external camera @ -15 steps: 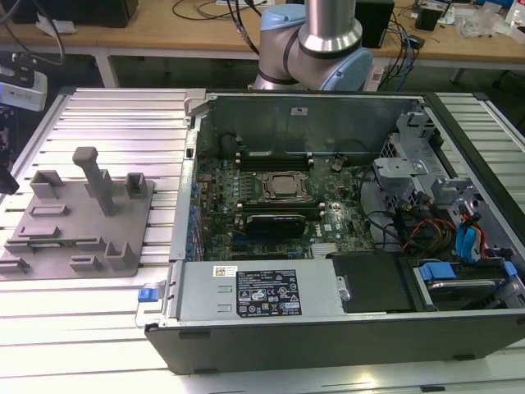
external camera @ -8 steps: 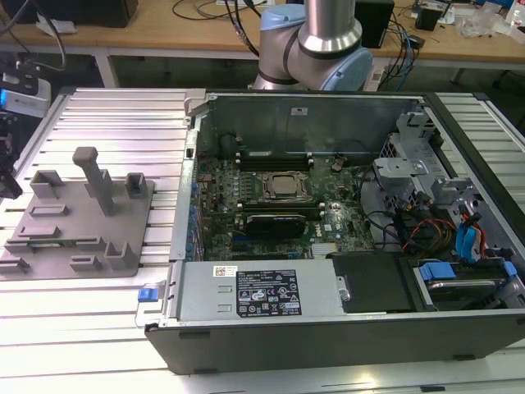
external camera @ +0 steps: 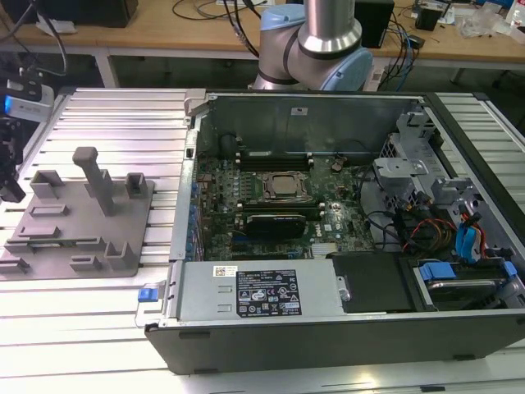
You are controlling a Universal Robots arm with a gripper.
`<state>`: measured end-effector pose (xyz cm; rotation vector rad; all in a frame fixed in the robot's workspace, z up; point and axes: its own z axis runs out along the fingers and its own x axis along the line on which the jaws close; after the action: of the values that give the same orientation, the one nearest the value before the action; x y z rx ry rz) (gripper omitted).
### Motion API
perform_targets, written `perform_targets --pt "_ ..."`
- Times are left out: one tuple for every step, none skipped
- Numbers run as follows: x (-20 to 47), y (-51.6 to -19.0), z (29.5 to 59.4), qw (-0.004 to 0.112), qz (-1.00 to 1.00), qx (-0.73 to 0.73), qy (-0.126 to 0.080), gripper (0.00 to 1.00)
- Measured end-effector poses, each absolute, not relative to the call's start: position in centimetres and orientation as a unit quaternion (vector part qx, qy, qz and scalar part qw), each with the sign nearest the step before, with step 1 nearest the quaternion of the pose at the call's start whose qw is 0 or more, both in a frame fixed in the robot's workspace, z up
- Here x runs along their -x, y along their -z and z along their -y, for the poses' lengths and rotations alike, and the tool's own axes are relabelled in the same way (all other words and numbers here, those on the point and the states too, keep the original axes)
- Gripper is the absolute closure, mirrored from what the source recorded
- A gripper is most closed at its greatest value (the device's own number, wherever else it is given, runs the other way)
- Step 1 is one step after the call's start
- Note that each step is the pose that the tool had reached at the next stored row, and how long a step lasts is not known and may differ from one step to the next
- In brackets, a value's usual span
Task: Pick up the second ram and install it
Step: 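Pick up the second ram and move it above second insertion slot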
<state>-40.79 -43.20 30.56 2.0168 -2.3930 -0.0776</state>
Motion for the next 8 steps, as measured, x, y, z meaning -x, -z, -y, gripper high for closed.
perform_targets --pt "40.78 -30.49 43.20 0.006 0.764 -0.645 0.025 0.92" --pt "40.79 -30.42 43.19 0.006 0.764 -0.645 0.025 0.92" --pt "40.79 -30.33 43.19 0.006 0.763 -0.646 0.025 0.92" --pt "40.78 -30.25 43.20 0.006 0.763 -0.646 0.025 0.92" --pt "40.79 -30.16 43.19 0.006 0.762 -0.647 0.025 0.92" --pt "40.78 -30.09 43.20 0.006 0.762 -0.647 0.025 0.92" --pt "40.78 -30.01 43.20 0.006 0.762 -0.647 0.025 0.92" --pt "40.78 -29.95 43.19 0.006 0.761 -0.648 0.025 0.92"
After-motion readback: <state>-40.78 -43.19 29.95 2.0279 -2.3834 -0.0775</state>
